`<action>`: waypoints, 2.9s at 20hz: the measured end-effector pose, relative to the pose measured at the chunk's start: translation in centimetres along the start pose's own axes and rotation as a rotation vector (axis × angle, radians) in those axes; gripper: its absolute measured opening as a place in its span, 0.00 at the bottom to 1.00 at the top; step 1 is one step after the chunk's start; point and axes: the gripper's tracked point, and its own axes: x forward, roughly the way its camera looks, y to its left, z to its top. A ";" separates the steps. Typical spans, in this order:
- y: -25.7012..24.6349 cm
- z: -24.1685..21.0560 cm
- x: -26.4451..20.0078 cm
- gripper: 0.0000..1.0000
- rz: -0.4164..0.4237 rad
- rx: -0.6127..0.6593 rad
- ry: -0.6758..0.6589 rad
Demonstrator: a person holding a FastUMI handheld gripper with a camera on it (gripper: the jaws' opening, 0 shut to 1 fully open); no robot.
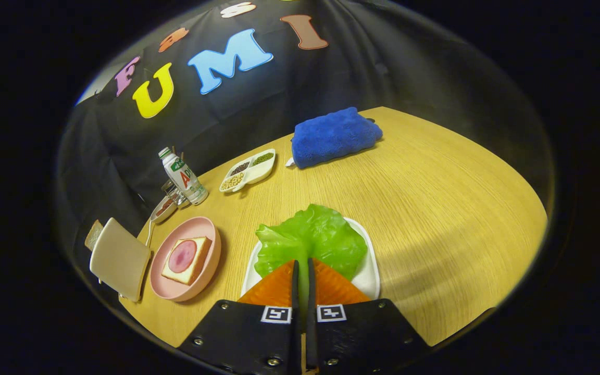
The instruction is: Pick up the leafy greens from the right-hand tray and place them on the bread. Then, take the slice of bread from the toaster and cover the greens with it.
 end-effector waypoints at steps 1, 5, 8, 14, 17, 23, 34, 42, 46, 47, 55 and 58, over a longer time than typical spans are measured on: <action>0.2 0.4 -0.2 0.04 -0.002 -0.011 -0.008; 1.5 2.2 -1.0 0.04 -0.034 -0.081 -0.062; 4.5 3.3 -1.6 0.04 0.003 -0.100 -0.098; 12.5 4.0 -0.9 0.04 0.108 -0.198 -0.137; 16.2 3.4 0.2 0.04 0.160 -0.221 -0.132; 21.0 0.1 2.5 0.04 0.220 -0.233 -0.069; 21.6 -5.1 6.0 0.06 0.138 -0.334 0.006; 23.5 -5.7 5.7 0.69 0.171 -0.386 -0.033; 24.0 -6.0 5.2 0.91 0.143 -0.452 -0.062; 24.1 -5.7 5.0 0.96 0.135 -0.457 -0.072; 27.5 -0.3 0.7 0.97 0.076 -0.443 -0.253; 30.1 1.4 -0.9 0.97 0.077 -0.426 -0.303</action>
